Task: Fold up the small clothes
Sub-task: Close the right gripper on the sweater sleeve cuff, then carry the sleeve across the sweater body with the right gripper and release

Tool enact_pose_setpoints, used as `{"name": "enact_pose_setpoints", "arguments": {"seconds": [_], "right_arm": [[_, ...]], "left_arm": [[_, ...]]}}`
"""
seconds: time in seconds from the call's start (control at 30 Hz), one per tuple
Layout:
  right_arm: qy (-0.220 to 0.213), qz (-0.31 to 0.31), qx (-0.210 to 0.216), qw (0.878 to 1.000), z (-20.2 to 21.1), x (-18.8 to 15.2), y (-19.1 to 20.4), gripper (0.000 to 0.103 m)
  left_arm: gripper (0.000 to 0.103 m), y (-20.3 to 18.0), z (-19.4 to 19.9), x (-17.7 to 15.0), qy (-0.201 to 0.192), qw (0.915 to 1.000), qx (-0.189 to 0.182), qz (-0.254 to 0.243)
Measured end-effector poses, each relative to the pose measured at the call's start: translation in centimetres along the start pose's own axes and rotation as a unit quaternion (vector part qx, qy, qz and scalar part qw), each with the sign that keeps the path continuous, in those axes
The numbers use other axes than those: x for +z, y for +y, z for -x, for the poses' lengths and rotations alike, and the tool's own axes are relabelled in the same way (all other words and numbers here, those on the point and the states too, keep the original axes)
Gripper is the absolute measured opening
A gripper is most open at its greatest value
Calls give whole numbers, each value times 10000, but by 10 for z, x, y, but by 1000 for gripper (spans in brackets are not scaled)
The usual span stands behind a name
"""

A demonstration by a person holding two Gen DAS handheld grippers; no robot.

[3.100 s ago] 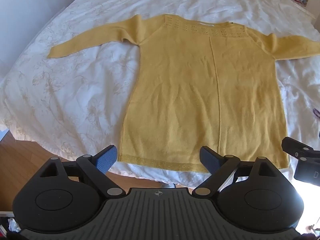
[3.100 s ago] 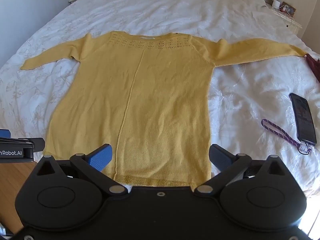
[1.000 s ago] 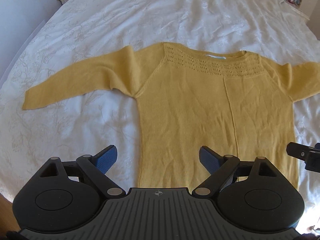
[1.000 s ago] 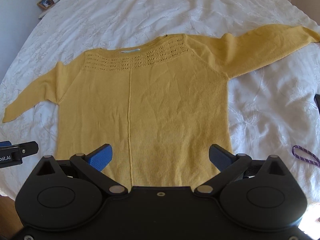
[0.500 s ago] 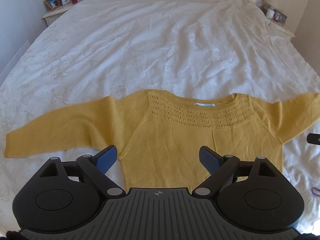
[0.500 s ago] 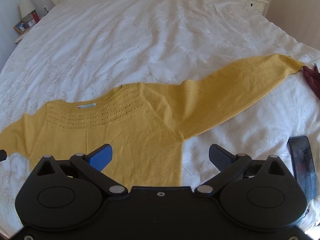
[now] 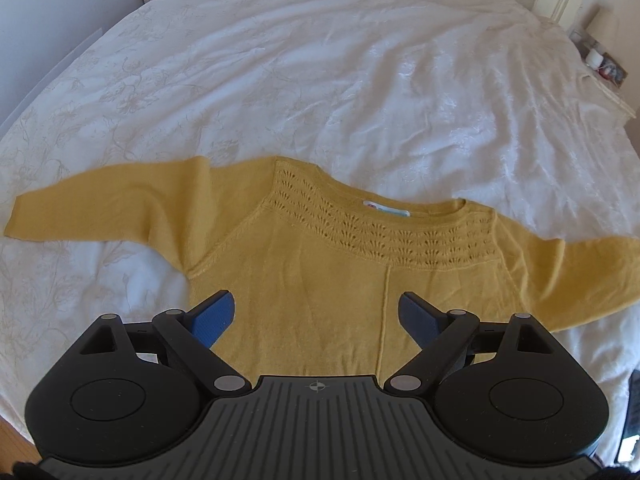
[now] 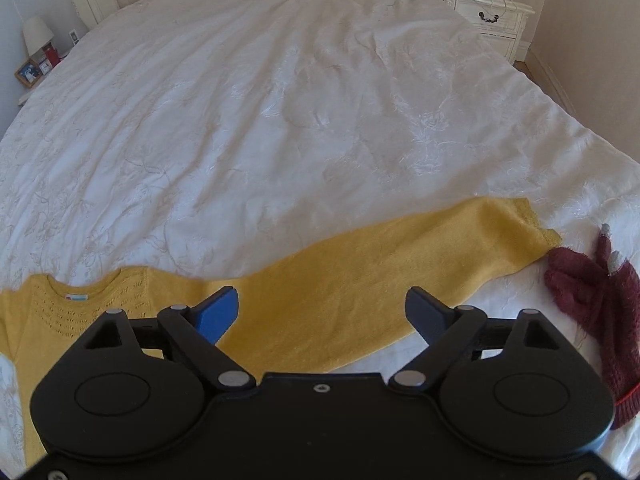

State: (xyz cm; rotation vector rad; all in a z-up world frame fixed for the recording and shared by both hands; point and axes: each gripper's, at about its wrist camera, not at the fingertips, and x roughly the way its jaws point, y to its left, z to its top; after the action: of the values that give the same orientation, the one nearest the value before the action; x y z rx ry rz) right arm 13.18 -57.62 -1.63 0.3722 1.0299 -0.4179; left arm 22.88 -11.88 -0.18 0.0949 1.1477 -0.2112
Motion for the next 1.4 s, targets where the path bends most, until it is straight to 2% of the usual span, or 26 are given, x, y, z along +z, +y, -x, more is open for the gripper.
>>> {"name": "enact_pose_setpoints", "arguments": {"seconds": [0.13,0.3,0.5,0.7,0.77,1.1,1.17,1.23,1.3,1.33,1.37,1.4], "right_arm": [[-10,-143,-225,9996,-16,31,-57,92],[26,-801,-59,9968,-33,58,-120,97],[436,-1175,-69,9921,-69,61,-161,97],[858,-1283,126,9879,-100,53,-174,103],[1025,-1251,43,9868,-108,52,-172,103],[1076,-1058,-192,9884,-118,50,-163,103],[1050,-1067,-131,9886,-116,49,-162,102],[983,-1101,-101,9890,-110,47,-158,90],[949,-1079,-249,9893,-104,46,-152,64],[921,-1076,-237,9896,-100,46,-150,57],[892,-1107,-147,9897,-96,46,-148,39],[867,-1213,-9,9888,-91,45,-146,27]], "left_arm": [[90,-18,2,-9,34,9998,113,136],[90,-35,1,-14,141,9992,235,300],[90,-49,-2,-14,146,9986,460,234],[90,-55,-7,-11,204,9982,562,101],[90,-56,-9,-10,233,9981,564,74],[90,-53,-17,-6,263,9982,529,48],[90,-50,-18,-6,244,9983,521,59],[90,-47,-18,-7,226,9985,502,78],[90,-43,-18,-7,199,9986,482,79],[90,-41,-18,-8,183,9987,477,68],[90,-39,-18,-8,175,9988,464,57],[90,-36,-18,-9,169,9989,435,52]]}}
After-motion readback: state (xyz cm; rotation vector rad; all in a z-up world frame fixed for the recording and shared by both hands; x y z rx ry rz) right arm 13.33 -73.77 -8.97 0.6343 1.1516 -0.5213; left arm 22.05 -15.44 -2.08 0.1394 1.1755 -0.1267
